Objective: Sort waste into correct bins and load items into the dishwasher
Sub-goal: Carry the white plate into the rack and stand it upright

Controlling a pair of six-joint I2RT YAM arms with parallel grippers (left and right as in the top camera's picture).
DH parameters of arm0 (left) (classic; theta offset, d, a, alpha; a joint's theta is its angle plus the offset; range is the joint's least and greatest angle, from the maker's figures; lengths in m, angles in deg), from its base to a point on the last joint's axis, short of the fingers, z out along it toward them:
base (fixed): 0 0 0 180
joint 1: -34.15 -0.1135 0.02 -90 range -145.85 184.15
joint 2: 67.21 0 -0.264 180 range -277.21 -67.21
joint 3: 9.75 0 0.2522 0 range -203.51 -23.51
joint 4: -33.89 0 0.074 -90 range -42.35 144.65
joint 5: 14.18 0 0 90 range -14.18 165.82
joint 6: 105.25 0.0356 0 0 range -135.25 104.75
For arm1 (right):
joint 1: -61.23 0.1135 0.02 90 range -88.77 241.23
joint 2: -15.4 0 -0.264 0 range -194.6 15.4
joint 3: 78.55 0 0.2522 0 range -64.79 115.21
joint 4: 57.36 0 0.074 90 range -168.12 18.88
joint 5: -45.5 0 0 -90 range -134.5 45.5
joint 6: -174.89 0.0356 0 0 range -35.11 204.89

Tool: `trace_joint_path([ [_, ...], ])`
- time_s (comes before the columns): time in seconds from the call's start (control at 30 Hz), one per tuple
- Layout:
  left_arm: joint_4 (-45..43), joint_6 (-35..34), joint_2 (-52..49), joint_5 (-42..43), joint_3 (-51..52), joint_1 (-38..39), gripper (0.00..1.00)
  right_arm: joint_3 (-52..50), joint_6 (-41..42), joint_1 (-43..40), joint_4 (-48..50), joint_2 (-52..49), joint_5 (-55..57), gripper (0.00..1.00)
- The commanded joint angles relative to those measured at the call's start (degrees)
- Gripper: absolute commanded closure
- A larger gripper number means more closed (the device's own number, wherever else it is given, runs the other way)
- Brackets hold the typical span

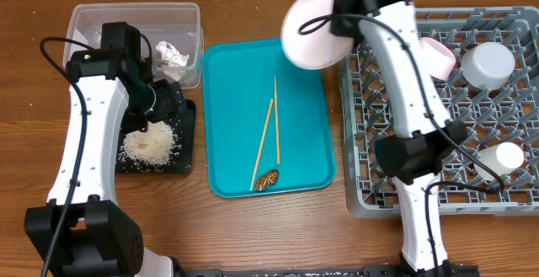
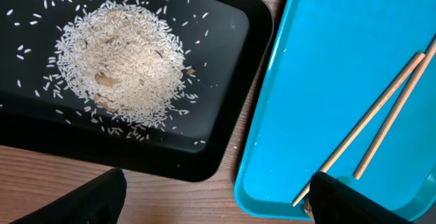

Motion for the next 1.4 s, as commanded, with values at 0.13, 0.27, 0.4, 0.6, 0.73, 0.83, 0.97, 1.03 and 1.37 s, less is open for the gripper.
trace_joint_path([
  [0.13,0.4,-0.7,1.7,0.4,-0.9,0.6,0.13,2.4,-1.2,-3.3,0.0,8.8,-2.8,0.96],
  [0.27,0.6,-0.7,1.7,0.4,-0.9,0.6,0.13,1.4,-3.0,-5.0,0.0,14.4,-5.8,0.96],
  [0.4,0.6,-0.8,1.7,0.4,-0.9,0.6,0.13,-3.1,-4.0,-7.5,0.0,20.8,-8.8,0.96],
  [0.6,0.6,-0.8,1.7,0.4,-0.9,0.6,0.13,-20.1,-4.2,-12.4,0.0,32.1,-10.7,0.96],
  [0.73,0.6,-0.7,1.7,0.4,-0.9,0.6,0.13,-34.7,-3.7,-15.4,0.0,40.9,-10.6,0.96],
  [0.83,0.5,-0.8,1.7,0.4,-0.9,0.6,0.13,-44.3,-1.2,-18.6,0.0,47.3,-6.1,0.96],
  [0.97,0.2,-0.7,1.7,0.4,-0.9,0.6,0.12,-51.1,2.2,-21.4,1.9,52.1,7.2,0.96],
  [1.03,0.0,-0.7,1.7,0.4,-0.9,0.6,0.13,-52.6,2.2,-21.5,5.2,52.8,11.1,0.96],
  [1.37,0.1,-0.3,1.7,0.4,-0.9,0.6,0.12,-53.5,-13.1,-20.4,30.7,48.6,21.6,0.96],
])
